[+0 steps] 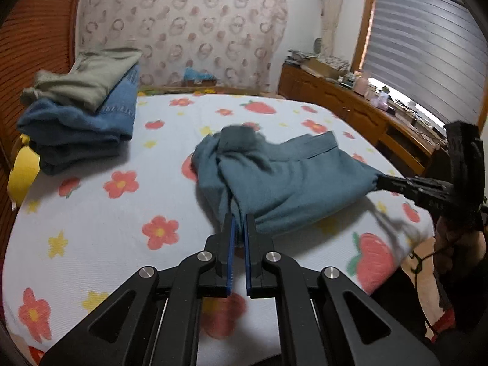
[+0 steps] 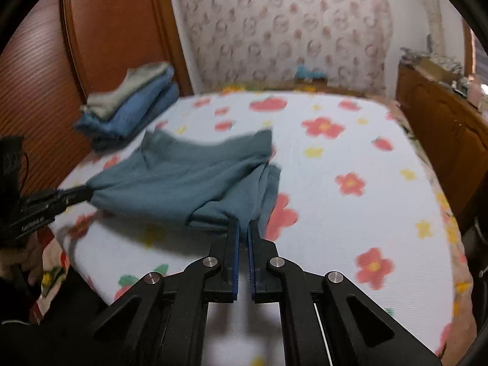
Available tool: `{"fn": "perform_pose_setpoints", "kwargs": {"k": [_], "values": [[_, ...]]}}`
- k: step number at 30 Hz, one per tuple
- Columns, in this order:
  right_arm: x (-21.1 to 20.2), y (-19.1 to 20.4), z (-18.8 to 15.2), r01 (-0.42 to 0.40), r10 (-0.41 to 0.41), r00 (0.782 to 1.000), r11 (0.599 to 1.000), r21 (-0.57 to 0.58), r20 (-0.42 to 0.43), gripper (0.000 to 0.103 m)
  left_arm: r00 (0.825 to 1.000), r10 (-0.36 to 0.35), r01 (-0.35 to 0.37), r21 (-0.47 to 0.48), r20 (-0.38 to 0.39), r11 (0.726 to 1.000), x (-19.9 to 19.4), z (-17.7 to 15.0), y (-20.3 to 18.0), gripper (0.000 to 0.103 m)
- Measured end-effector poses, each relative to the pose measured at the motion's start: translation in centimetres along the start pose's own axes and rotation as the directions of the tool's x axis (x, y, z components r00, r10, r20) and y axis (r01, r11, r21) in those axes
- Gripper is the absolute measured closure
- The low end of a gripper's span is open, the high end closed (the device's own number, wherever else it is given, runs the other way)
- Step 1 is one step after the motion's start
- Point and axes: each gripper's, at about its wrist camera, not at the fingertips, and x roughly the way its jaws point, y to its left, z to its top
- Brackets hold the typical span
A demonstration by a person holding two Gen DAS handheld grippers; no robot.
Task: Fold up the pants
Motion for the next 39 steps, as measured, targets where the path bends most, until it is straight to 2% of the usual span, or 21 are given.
{"fn": "perform_pose_setpoints", "kwargs": {"k": [3, 9, 16, 27, 29, 32, 36, 39], "values": [[-1.0, 0.1, -0.2, -0.014, 0.014, 1.000, 1.000, 0.007, 0.005, 0.099, 1.000, 0.004, -0.005, 0.027, 0.005, 1.000, -0.8, -0.2, -0.7, 0.097], [-3.2, 0.0, -1.5, -0.041, 0.041, 0.999, 0.999, 0.014, -0.004, 0.099, 0.999, -0.029, 0.030, 0.009, -0.039, 1.000, -1.4, -1.4, -0.4, 0.097], [-4.1, -0.2, -1.7, -0.044, 0.044, 0.999, 0.999, 0.004, -0.021, 0.099, 0.996, -0.045, 0.049, 0.044, -0.078, 0.998, -1.7, -2.5, -1.8, 0.097], [-4.8, 0.3, -1.1, -0.008, 0.007, 1.000, 0.999, -0.033, -0.018, 0.098, 0.995, -0.029, 0.035, 0.063, -0.094, 0.997, -1.7, -2.1, -2.4, 0.096], [-4.8, 0.5, -0.9, -0.009, 0.009, 1.000, 0.999, -0.040, -0.014, 0.095, 0.995, -0.021, 0.028, 0.065, -0.099, 0.998, -1.6, -1.9, -2.5, 0.092], [-4.3, 0.9, -0.6, -0.005, 0.005, 1.000, 0.999, -0.050, -0.014, 0.094, 0.996, -0.009, 0.015, 0.065, -0.092, 0.998, -1.7, -1.6, -2.4, 0.091], [-3.0, 1.5, -0.1, -0.004, 0.003, 1.000, 0.998, -0.063, -0.020, 0.080, 0.996, -0.002, 0.009, 0.074, -0.086, 0.997, -1.7, -1.4, -2.5, 0.084], [-1.8, 1.9, 0.2, -0.007, 0.005, 0.999, 0.997, -0.072, -0.032, 0.075, 0.996, 0.002, 0.004, 0.072, -0.086, 0.997, -1.5, -1.2, -2.4, 0.075]]}}
